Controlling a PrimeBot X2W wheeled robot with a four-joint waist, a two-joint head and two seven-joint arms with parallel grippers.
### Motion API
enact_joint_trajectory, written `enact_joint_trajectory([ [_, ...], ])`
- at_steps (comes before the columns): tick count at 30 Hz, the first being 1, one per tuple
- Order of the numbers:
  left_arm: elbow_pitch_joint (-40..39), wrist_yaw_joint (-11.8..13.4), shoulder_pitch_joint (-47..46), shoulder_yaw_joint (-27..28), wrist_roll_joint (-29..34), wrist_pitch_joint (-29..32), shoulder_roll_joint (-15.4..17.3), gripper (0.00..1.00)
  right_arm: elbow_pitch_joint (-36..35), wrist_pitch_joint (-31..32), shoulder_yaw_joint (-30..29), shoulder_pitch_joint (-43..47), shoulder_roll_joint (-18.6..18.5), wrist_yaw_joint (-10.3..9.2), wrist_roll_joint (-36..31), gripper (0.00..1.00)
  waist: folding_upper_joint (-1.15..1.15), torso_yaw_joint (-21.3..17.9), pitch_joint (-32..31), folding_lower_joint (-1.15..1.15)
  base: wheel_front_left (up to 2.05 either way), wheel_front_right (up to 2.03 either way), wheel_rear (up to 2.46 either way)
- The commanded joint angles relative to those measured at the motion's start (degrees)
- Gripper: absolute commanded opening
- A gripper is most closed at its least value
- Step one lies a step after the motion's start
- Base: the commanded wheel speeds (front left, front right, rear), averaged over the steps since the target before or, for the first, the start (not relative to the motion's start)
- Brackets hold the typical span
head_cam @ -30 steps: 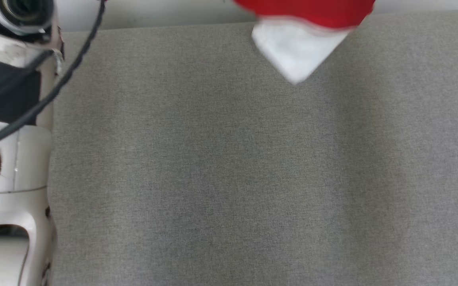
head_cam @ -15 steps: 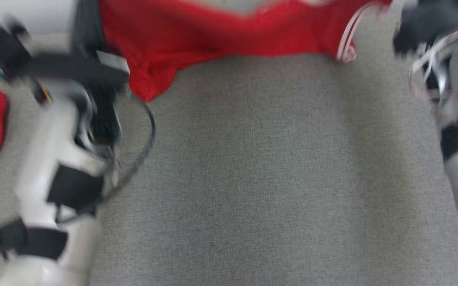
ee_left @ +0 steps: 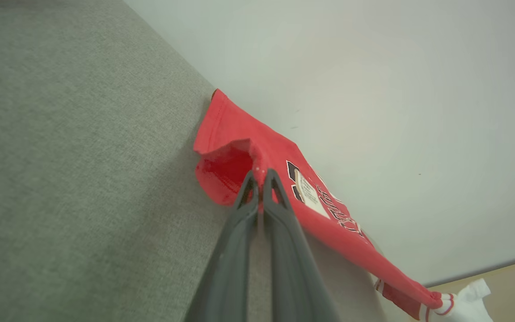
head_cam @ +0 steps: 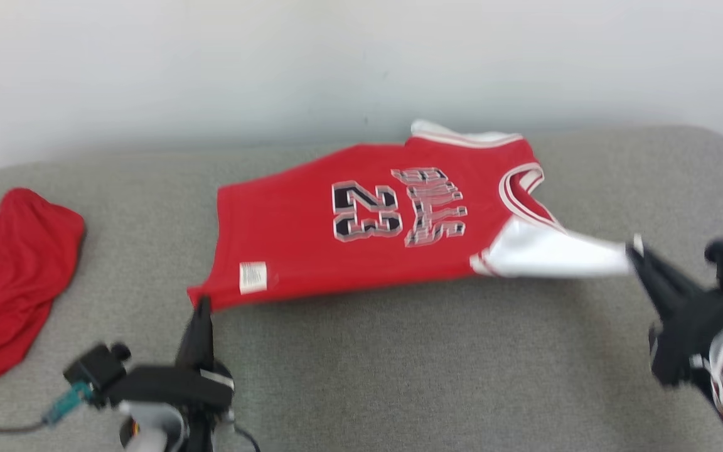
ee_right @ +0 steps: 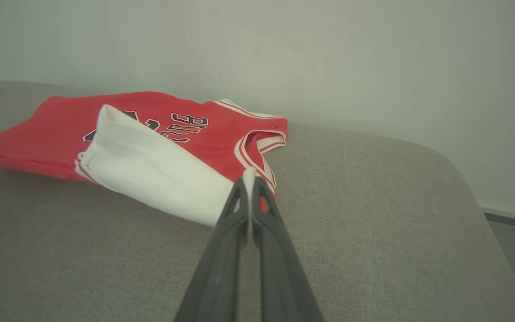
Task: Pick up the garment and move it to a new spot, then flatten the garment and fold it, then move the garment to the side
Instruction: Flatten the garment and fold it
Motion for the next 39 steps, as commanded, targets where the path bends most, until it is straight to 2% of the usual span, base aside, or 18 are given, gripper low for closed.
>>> enact_joint_trajectory([
  [1, -1.74, 0.29, 5.19, -0.45, -0.1, 0.02, 0.38, 0.0, -6.0, 5.66, -2.61, 8.39, -1.55, -0.09, 1.71, 0.0, 0.01, 0.89, -6.36, 0.02, 0.0, 0.0, 0.0],
  [3, -3.28, 1.1, 8.03, -0.57, 0.54, -0.4, 0.28, 0.0, -9.91, 9.92, -5.08, 13.94, -1.97, -0.09, 1.94, 0.0, 0.01, 1.09, -7.03, 0.02, 0.0, 0.0, 0.0],
  [8, -5.9, 3.16, 13.78, 0.23, 2.63, -1.23, -0.34, 0.0, -17.48, 18.37, -9.07, 25.54, 1.55, -0.09, 5.32, 0.0, 0.01, 1.54, -8.51, 0.02, 0.0, 0.0, 0.0],
  [9, -6.96, 3.89, 16.11, 0.11, 4.22, -1.52, -0.46, 0.0, -20.62, 22.46, -10.74, 30.23, 3.18, -0.09, 6.0, 0.0, 0.01, 1.56, -8.98, 0.02, 0.0, 0.0, 0.0],
  [12, -7.64, 4.6, 18.29, -0.39, 6.22, -1.54, 0.03, 0.0, -22.73, 26.22, -11.72, 33.83, 4.78, -0.09, 6.41, 0.0, 0.01, 1.51, -9.17, 0.02, 0.0, 0.0, 0.0],
  [13, -9.23, 6.56, 21.08, -1.12, 9.41, -1.64, 1.42, 0.0, -24.48, 30.54, -13.11, 37.0, 6.26, -0.09, 6.47, 0.0, 0.01, 1.49, -9.15, 0.02, 0.0, 0.0, 0.0],
  [17, -11.16, 7.34, 23.22, -2.85, 12.6, -1.57, 3.33, 0.0, -25.81, 30.52, -13.78, 37.11, 6.87, -0.09, 4.99, 0.0, 0.01, 1.34, -8.72, 0.02, 0.0, 0.0, 0.0],
  [18, -11.83, 7.72, 22.81, -3.96, 14.27, -1.14, 4.13, 0.0, -25.63, 29.49, -13.22, 35.54, 6.79, -0.09, 4.51, 0.0, 0.01, 1.28, -8.46, 0.02, 0.0, 0.0, 0.0],
  [19, -11.14, 8.43, 17.73, -6.51, 18.15, 0.47, 5.47, 0.0, -22.99, 24.18, -9.11, 28.83, 2.93, -0.09, 0.79, 0.0, 0.01, 0.95, -7.21, 0.02, 0.0, 0.0, 0.0],
  [20, -10.43, 8.45, 16.38, -6.86, 18.52, 0.86, 5.55, 0.0, -22.0, 22.84, -7.91, 27.0, 1.93, -0.09, -0.3, 0.0, 0.01, 0.88, -6.91, 0.02, 0.0, 0.0, 0.0],
  [23, -5.91, 9.1, 9.63, -8.63, 21.17, 2.63, 5.18, 0.0, -14.69, 17.03, -1.62, 17.79, -1.07, -0.09, -5.38, 0.0, 0.01, 0.61, -5.37, 0.02, 0.0, 0.0, 0.0],
  [29, 0.28, 8.78, 2.95, -10.23, 22.91, 3.89, 4.31, 0.0, -5.65, 9.43, 9.01, 6.5, -5.22, -0.09, -9.87, 0.0, 0.01, 0.4, -3.31, 0.02, 0.0, 0.0, 0.0],
  [30, 2.93, 8.84, 0.43, -10.34, 23.26, 3.35, 3.83, 0.0, -1.91, 5.17, 13.64, 1.04, -6.45, -0.09, -11.71, 0.0, 0.01, 0.23, -2.44, 0.02, 0.0, 0.0, 0.0],
  [39, 10.0, 8.12, -4.43, -10.85, 24.42, 1.1, 2.98, 0.0, 8.8, -7.72, 23.47, -10.62, -6.62, -0.09, -13.47, 0.0, 0.01, 0.36, -0.13, 0.02, 0.0, 0.0, 0.0],
])
